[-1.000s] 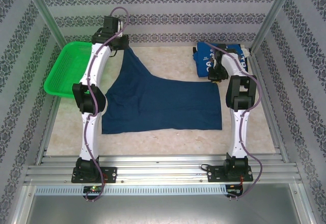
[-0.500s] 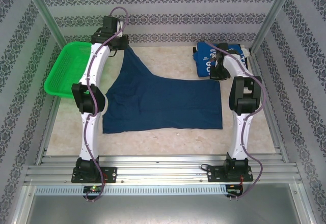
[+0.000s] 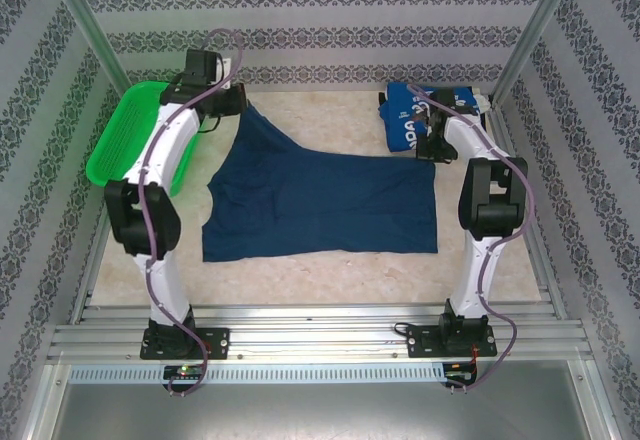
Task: Fold and stack the t-shirts
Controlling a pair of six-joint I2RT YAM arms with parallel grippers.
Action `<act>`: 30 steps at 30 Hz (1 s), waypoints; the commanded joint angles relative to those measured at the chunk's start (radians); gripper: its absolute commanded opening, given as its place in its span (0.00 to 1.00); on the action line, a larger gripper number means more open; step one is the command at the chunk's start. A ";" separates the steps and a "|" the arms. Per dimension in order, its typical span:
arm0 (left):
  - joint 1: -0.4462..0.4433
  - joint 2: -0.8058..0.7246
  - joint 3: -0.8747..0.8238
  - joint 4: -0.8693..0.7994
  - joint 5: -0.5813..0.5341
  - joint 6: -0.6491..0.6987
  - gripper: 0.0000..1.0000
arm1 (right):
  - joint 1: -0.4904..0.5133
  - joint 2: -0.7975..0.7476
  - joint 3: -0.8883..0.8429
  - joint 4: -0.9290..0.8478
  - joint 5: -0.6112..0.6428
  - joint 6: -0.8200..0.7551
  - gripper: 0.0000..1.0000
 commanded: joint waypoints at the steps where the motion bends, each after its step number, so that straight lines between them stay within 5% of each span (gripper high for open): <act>1: 0.018 -0.107 -0.155 0.161 0.046 -0.069 0.02 | -0.011 -0.079 -0.064 0.045 0.012 -0.009 0.00; 10: 0.018 -0.299 -0.457 0.248 0.086 -0.123 0.02 | -0.007 -0.175 -0.225 0.105 0.008 -0.012 0.00; 30: 0.018 -0.589 -0.841 0.218 0.092 -0.243 0.02 | 0.048 -0.336 -0.453 0.085 0.026 0.042 0.00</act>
